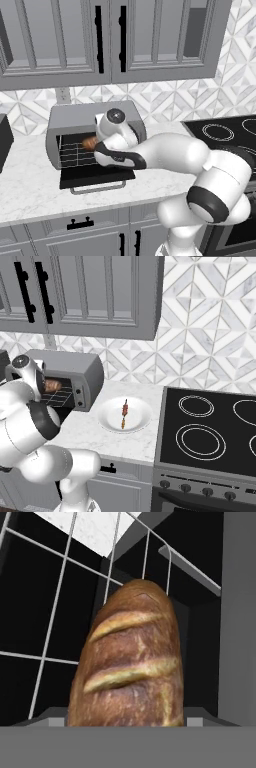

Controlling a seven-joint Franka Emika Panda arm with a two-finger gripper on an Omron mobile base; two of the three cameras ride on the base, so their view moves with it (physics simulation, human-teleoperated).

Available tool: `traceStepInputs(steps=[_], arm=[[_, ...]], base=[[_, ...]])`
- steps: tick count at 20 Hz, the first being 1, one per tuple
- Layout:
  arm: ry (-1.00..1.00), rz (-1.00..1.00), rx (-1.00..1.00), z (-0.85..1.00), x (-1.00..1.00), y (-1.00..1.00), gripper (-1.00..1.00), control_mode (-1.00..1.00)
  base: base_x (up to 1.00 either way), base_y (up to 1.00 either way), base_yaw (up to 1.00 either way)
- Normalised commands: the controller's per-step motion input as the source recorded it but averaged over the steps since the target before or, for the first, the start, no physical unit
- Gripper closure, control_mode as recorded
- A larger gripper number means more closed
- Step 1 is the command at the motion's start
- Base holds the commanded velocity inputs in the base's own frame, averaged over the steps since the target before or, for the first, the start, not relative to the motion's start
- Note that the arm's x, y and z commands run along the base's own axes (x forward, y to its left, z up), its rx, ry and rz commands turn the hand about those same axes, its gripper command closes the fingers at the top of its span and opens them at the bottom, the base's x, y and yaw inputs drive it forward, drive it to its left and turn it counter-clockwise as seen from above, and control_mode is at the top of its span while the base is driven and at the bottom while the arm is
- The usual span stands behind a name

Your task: Pick up the kebab skewer and baguette bread, and place them inside the toaster oven. Close the toaster oven door and start by setting the timer.

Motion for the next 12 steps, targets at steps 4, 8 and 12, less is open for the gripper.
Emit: traceStepInputs(steps=[4,8,12], arm=[[0.00,0.00,0.00,-0.04,0.26,0.01,1.00,-1.00],[0.00,0.00,0.00,-0.20,0.14,0.09,1.00,-1.00],[0.00,0.00,0.00,-0.05,0.17,0.01,1.00,-1.00]], base=[[0.00,0.00,0.00],[0.00,0.00,0.00],[0.00,0.00,0.00]])
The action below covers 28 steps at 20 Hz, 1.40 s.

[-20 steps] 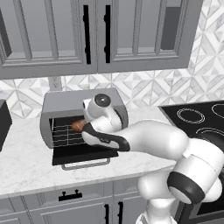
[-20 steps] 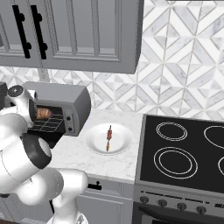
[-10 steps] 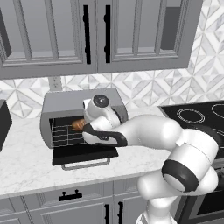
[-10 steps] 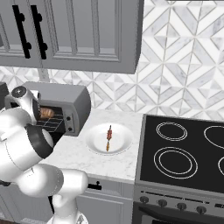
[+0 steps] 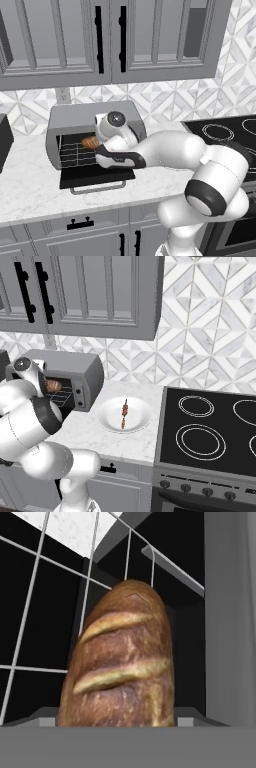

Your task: Pick up the kebab skewer and baguette bread, and place them inside the toaster oven. Close the toaster oven door and start by setting the timer.

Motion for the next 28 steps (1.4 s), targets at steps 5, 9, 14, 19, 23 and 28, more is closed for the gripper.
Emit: traceStepInputs(steps=[5,9,14,19,23,28], arm=[[0.00,0.00,0.00,0.00,0.07,0.00,-1.00,-1.00],[0.00,0.00,0.00,0.00,0.00,0.00,-1.00,-1.00],[0.00,0.00,0.00,0.00,0.00,0.00,-1.00,-1.00],[0.00,0.00,0.00,0.01,0.00,0.00,-1.00,-1.00],[0.01,-0.03,0.00,0.26,-0.35,-0.34,-1.00,-1.00],[0.01,-0.15,0.02,0.34,-0.45,-0.62,-1.00,-1.00]], base=[[0.00,0.00,0.00],[0.00,0.00,0.00],[0.00,0.00,0.00],[0.00,0.00,0.00],[0.00,0.00,0.00],[0.00,0.00,0.00]])
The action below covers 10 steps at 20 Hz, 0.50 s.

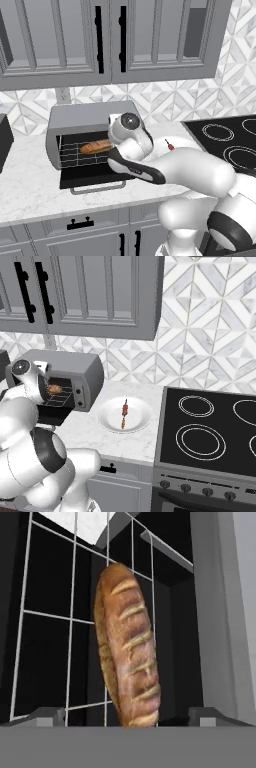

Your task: Pick up the kebab skewer and baguette bread, and place them inside the toaster oven. Close the toaster oven door and start by setting the timer.

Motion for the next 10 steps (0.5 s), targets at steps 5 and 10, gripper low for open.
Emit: traceStepInputs(steps=[5,10], arm=[[0.05,-0.28,0.08,0.57,-0.08,-0.69,-1.00,-1.00],[0.11,-0.41,0.14,0.19,-0.08,-0.88,-1.00,-1.00]], base=[[0.00,0.00,0.00],[0.00,0.00,0.00]])
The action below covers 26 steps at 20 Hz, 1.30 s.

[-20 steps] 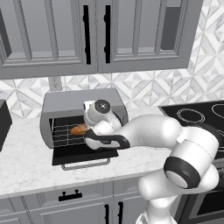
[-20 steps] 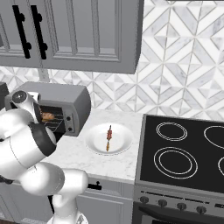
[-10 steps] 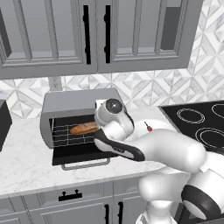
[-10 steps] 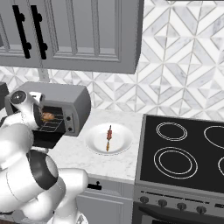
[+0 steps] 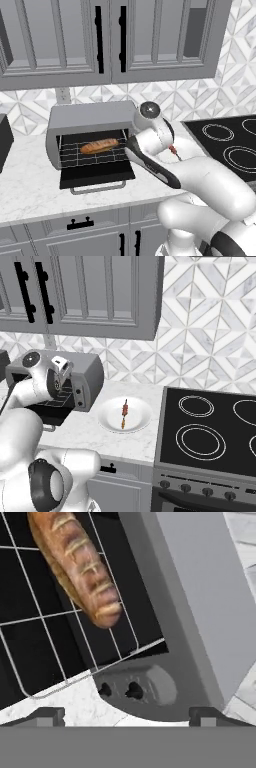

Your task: Pick up the kebab skewer and baguette bread, and place them inside the toaster oven. Close the toaster oven door and start by setting the timer.

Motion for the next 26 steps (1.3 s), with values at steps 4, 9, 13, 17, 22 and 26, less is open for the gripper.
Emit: traceStepInputs(steps=[4,9,13,17,22,26], arm=[[0.13,-0.48,0.18,0.06,-0.16,-0.98,-1.00,-1.00],[0.13,-0.48,0.20,0.02,-0.17,-1.00,-1.00,-1.00],[0.15,-0.47,0.23,0.00,-0.11,-0.90,-1.00,-1.00],[0.15,-0.46,0.23,-0.07,-0.01,-0.63,-1.00,-1.00],[0.11,-0.27,0.19,-0.15,0.21,-0.24,-1.00,-1.00],[0.13,-0.17,0.23,-0.24,0.09,-0.25,-1.00,-1.00]], base=[[0.00,0.00,0.00],[0.00,0.00,0.00],[0.00,0.00,0.00],[0.00,0.00,0.00],[0.00,0.00,0.00],[0.00,0.00,0.00]])
